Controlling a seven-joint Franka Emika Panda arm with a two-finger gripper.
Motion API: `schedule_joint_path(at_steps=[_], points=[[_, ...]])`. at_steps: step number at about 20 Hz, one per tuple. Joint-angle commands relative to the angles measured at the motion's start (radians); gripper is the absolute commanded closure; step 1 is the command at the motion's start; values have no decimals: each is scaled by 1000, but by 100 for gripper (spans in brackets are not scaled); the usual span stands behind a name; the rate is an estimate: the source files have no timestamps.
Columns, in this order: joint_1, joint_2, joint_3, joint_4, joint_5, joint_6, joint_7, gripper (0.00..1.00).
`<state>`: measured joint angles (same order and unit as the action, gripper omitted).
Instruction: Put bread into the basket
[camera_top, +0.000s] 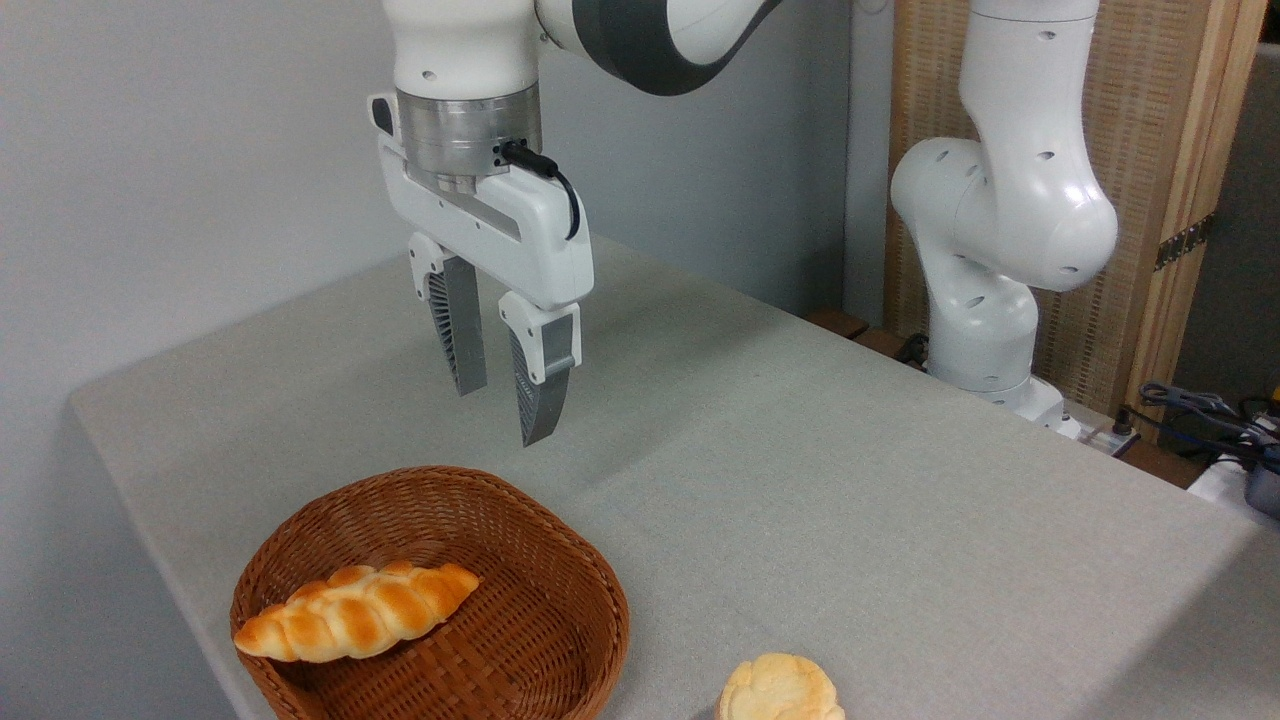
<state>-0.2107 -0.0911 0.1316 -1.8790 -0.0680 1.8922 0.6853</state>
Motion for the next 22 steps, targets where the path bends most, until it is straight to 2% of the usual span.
schedule_joint_path(at_steps=[1, 4, 7, 12, 22], points=[[-7, 1, 13, 18, -7, -24, 3, 0], [-4, -4, 19, 12, -1, -28, 60, 0], [-4, -2, 77, 12, -4, -33, 227, 0], [-3, 5, 154, -14, 0, -33, 394, 0], [-3, 22, 336, -75, 56, 36, 525, 0]])
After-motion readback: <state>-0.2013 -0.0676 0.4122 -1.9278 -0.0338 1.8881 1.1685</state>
